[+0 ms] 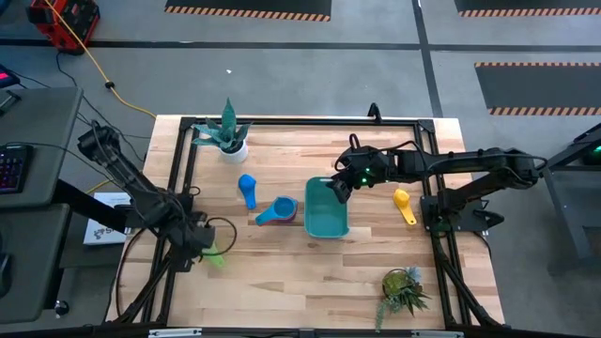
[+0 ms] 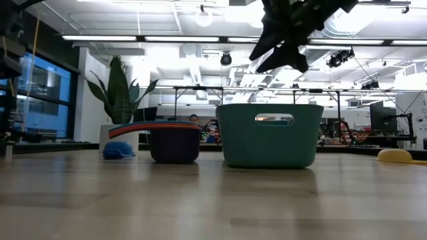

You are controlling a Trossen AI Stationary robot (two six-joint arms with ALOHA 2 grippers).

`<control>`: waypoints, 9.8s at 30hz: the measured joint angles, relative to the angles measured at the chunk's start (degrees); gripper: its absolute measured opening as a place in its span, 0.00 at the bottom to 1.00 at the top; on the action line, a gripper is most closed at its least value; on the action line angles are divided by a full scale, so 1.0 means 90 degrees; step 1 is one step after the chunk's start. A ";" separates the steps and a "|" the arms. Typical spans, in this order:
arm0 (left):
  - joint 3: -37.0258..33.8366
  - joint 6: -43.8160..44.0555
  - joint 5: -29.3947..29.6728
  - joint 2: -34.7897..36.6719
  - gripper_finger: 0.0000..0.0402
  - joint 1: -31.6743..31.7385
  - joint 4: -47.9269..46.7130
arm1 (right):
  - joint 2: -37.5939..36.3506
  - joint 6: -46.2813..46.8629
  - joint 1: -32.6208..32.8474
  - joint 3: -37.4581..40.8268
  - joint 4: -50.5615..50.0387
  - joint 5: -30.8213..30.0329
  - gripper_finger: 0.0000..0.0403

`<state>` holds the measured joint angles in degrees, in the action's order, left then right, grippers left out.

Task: Nest measuring cups in basket
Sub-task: Stack the green measuring cup on top of the light blue measuring cup, then adjust the colored stacked measuring cups, then stack the blue measuring cup on top of the green measuring cup

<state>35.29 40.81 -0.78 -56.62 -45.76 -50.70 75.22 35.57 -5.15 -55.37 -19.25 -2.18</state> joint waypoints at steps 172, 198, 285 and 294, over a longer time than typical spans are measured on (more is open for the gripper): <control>0.0869 -0.7491 0.0275 -0.2893 0.00 0.5049 0.2459 | 0.5228 -0.1173 0.1380 -0.4968 -0.2777 0.0686 0.00; 0.0846 -0.5866 -0.0495 -0.3048 0.00 0.4291 0.3638 | 0.5466 -0.0506 0.1455 -0.5030 -0.2155 0.0302 0.00; -0.1008 -0.3392 -0.0184 -0.0958 0.00 0.4344 0.5661 | 0.3543 -0.1199 0.1530 -0.3541 -0.3114 -0.0402 0.00; -0.1005 -0.3318 -0.0056 0.1106 0.00 0.4920 0.6171 | 0.1242 0.0487 0.1761 -0.1016 -0.2426 -0.0586 0.00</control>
<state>26.24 10.95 -1.28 -46.67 -1.48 4.84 86.40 39.96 10.70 -64.52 -41.08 -7.46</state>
